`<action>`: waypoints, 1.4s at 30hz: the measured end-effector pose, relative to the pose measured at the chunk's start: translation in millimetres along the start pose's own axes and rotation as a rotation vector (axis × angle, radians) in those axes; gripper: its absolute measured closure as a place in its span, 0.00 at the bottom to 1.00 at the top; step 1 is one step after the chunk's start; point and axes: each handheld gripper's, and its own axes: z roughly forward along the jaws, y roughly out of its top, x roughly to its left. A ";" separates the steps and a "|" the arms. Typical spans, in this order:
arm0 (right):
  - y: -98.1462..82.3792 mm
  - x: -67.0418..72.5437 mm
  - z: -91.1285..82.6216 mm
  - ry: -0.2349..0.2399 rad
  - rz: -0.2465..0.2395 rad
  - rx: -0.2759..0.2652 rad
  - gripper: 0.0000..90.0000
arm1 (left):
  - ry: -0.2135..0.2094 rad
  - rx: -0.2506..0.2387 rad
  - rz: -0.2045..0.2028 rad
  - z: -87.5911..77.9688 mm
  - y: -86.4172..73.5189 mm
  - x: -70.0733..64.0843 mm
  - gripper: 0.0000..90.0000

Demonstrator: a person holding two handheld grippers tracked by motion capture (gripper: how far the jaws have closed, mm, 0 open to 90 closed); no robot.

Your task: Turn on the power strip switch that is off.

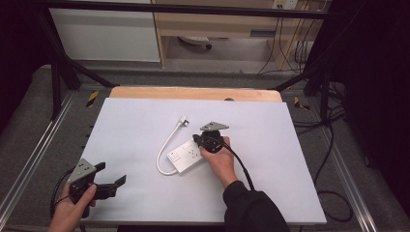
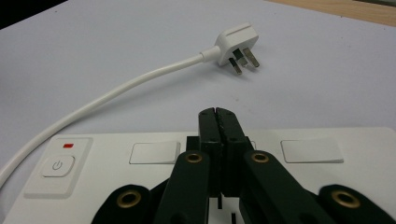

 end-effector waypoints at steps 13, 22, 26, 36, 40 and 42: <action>-2.4 0.9 4.6 0.001 0.015 -0.002 1.00 | 0.000 0.002 0.001 0.1 -0.1 0.0 0.07; -3.5 3.5 4.8 -0.005 -0.003 -0.009 1.00 | 0.000 0.002 0.002 0.1 -0.1 -0.1 0.07; -4.3 5.1 4.7 -0.013 -0.015 -0.014 1.00 | 0.000 0.002 0.002 0.1 -0.1 -0.1 0.07; -5.6 7.0 4.8 -0.025 -0.029 -0.021 1.00 | 0.000 0.004 0.002 0.2 -0.1 -0.2 0.07; -6.1 7.4 5.0 -0.026 -0.034 -0.020 1.00 | 0.000 0.006 0.002 0.3 -0.1 -0.3 0.07; -7.3 7.9 6.2 -0.020 -0.038 -0.015 1.00 | 0.000 0.005 0.003 0.2 -0.1 -0.1 0.07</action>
